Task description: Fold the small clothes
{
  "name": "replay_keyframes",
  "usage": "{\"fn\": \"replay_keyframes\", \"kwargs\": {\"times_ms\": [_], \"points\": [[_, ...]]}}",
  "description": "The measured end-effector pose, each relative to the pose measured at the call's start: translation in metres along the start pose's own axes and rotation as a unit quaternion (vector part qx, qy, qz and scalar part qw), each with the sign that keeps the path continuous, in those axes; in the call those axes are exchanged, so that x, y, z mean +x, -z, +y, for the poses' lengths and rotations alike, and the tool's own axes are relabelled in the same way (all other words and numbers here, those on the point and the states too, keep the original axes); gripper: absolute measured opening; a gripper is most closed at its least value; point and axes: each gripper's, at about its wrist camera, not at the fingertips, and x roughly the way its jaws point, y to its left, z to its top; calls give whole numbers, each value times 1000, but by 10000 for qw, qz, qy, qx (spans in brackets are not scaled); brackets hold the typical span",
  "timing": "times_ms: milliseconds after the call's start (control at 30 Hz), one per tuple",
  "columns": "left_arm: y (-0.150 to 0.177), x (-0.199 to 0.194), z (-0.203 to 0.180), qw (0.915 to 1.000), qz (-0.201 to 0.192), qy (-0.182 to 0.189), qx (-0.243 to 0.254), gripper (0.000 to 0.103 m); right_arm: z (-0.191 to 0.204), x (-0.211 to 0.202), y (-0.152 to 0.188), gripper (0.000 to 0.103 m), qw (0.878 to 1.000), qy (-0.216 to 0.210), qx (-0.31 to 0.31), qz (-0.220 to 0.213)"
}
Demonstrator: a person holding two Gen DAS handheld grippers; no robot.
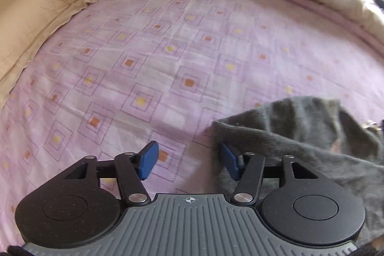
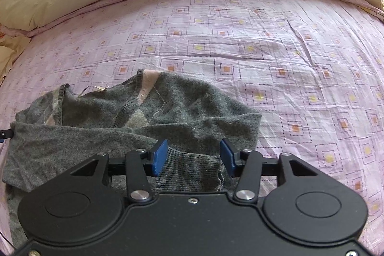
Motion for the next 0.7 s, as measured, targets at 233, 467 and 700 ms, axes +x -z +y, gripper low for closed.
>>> {"fn": "replay_keyframes", "kwargs": {"times_ms": [233,467,700], "points": [[-2,9,-16,9975,110,624,328,34,7,0,5,57,9999,-64,-66,59],[-6,7,-21,9985,32,500,235,6,8,-1,9,57,9999,-74,-96,88],[1,7,-23,9993,-28,39,380,9,6,5,11,57,9998,-47,-113,160]]}}
